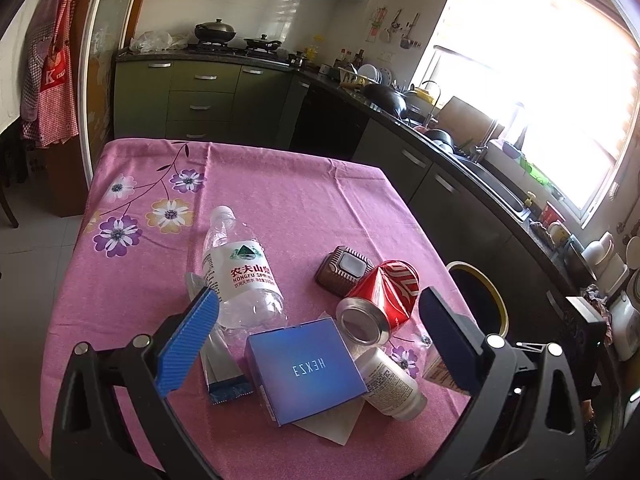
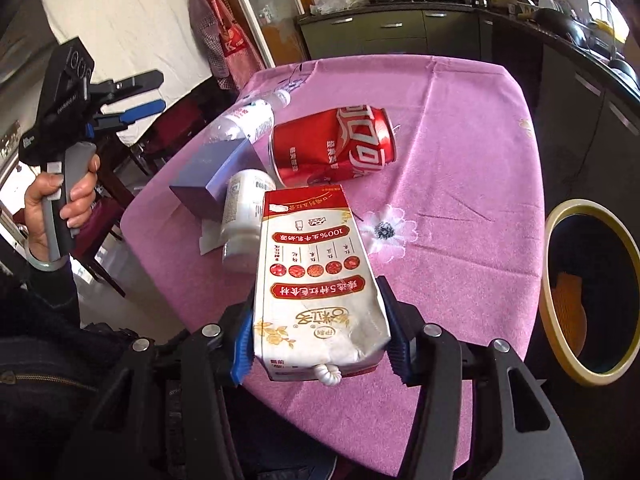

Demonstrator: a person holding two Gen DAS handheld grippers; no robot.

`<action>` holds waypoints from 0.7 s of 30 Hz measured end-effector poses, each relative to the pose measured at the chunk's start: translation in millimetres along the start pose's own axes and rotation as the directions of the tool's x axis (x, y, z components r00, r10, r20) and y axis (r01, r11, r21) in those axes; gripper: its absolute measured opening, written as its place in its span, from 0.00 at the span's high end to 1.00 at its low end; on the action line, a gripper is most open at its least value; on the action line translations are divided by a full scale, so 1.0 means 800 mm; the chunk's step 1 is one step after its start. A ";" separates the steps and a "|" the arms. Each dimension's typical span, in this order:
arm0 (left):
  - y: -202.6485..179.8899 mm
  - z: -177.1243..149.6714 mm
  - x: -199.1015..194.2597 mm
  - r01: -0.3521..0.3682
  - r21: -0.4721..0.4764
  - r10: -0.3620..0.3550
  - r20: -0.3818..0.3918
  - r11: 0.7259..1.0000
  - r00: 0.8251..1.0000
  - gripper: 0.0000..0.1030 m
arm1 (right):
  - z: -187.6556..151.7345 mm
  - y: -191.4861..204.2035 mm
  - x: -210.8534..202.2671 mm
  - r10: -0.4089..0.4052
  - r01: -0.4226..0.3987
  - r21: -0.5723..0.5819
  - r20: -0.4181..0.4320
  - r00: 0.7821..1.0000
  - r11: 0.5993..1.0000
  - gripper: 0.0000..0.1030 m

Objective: Collect trash
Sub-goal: 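Grasp the white-and-red milk carton with the right gripper, then carry the carton over the yellow bin and open the right gripper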

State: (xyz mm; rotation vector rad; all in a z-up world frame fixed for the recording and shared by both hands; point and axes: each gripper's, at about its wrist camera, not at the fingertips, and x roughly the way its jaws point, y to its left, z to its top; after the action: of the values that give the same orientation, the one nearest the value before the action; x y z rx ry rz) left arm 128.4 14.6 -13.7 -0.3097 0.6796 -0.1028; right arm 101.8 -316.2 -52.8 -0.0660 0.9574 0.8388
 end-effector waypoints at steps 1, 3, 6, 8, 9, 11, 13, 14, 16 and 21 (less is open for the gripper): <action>-0.001 0.000 0.000 0.001 0.002 0.000 0.000 1.000 1.000 0.07 | 0.001 -0.002 -0.007 0.003 -0.003 0.009 0.016 1.000 1.000 0.49; -0.004 -0.001 0.001 0.000 0.006 0.000 -0.002 1.000 1.000 0.07 | 0.003 -0.004 -0.021 -0.005 0.004 0.018 0.049 0.999 1.000 0.49; -0.006 0.000 0.001 0.002 0.011 -0.002 -0.002 1.000 1.000 0.07 | 0.011 -0.014 -0.047 -0.068 0.066 0.026 0.104 0.992 0.998 0.49; -0.007 -0.001 0.000 0.005 0.013 -0.005 -0.003 1.000 1.000 0.07 | 0.015 -0.035 -0.065 -0.161 0.154 0.062 0.141 0.977 0.986 0.49; -0.007 0.000 0.001 0.006 0.015 -0.006 -0.004 1.000 1.000 0.07 | 0.015 -0.050 -0.072 -0.215 0.203 0.089 0.152 0.965 0.975 0.49; -0.008 -0.001 0.001 0.005 0.018 -0.005 -0.007 1.000 1.000 0.07 | 0.015 -0.091 -0.081 -0.331 0.307 0.164 0.148 0.932 0.938 0.49; -0.010 -0.002 0.002 0.005 0.020 -0.005 -0.012 1.000 1.000 0.07 | 0.011 -0.137 -0.081 -0.425 0.392 0.238 0.108 0.899 0.889 0.49; -0.011 -0.002 0.003 0.006 0.021 -0.006 -0.015 1.000 1.000 0.07 | 0.009 -0.158 -0.078 -0.466 0.429 0.267 0.090 0.880 0.863 0.48; -0.012 -0.004 0.005 0.006 0.024 -0.005 -0.023 1.000 1.000 0.07 | 0.004 -0.201 -0.066 -0.520 0.486 0.303 0.035 0.854 0.820 0.47; -0.010 -0.006 0.012 0.003 0.007 -0.003 -0.053 1.000 0.999 0.07 | -0.006 -0.245 -0.064 -0.584 0.512 0.415 0.061 0.810 0.753 0.19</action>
State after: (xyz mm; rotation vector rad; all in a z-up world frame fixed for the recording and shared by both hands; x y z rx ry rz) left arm 132.5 3.6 -20.3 -0.3018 0.7312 -0.1164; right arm 212.2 -484.4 -76.5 0.0654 0.8398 0.0928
